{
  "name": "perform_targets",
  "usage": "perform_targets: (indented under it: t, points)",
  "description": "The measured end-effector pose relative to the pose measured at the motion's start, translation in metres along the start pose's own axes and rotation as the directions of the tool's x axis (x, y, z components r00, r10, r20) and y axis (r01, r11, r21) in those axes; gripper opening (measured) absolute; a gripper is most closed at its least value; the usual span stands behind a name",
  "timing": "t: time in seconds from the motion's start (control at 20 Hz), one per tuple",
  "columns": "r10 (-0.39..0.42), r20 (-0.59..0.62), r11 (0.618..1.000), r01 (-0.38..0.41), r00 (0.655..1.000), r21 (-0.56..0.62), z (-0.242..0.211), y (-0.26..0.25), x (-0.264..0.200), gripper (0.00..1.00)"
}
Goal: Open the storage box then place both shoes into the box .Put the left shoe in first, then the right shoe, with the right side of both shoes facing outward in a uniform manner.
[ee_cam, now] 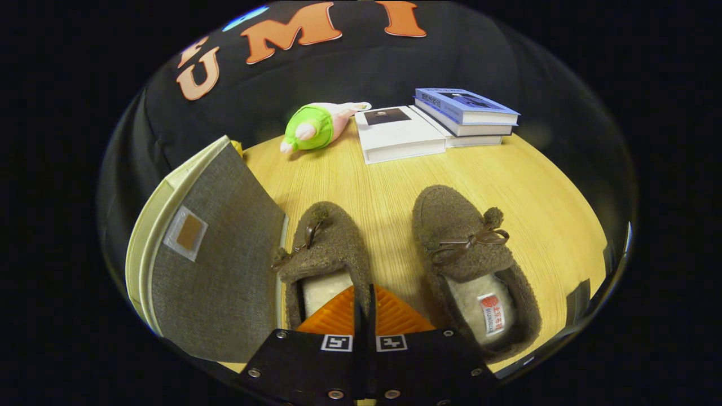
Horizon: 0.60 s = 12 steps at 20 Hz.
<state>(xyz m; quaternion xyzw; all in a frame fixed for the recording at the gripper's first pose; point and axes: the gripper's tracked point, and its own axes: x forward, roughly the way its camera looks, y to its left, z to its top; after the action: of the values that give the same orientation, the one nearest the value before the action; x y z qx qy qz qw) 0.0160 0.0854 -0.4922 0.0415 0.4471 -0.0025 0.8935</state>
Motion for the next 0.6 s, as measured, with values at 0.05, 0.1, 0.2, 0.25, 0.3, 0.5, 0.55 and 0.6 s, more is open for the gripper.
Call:
perform_targets:
  t: [0.05, 0.1, 0.2, 0.25, 0.3, 0.5, 0.55, 0.6]
  points:
    - [-0.013, 0.011, 1.000, 0.013, 1.000, 0.000, 0.007, -0.001, -0.007, 0.01]
    - [-0.016, 0.028, 1.000, 0.016, 0.999, 0.001, 0.015, 0.001, -0.015, 0.01]
    - [0.000, 0.071, 1.000, -0.002, 0.997, 0.026, 0.036, 0.009, -0.033, 0.01]
    - [0.009, 0.090, 0.999, -0.012, 0.996, 0.035, 0.047, 0.013, -0.042, 0.01]
    - [0.015, 0.109, 0.999, -0.020, 0.994, 0.044, 0.060, 0.018, -0.051, 0.01]
    - [0.024, 0.185, 0.996, -0.039, 0.983, 0.078, 0.108, 0.042, -0.093, 0.01]
    - [0.021, 0.197, 0.996, -0.038, 0.980, 0.081, 0.115, 0.049, -0.103, 0.01]
    - [0.024, 0.209, 0.996, -0.041, 0.978, 0.079, 0.122, 0.058, -0.112, 0.01]
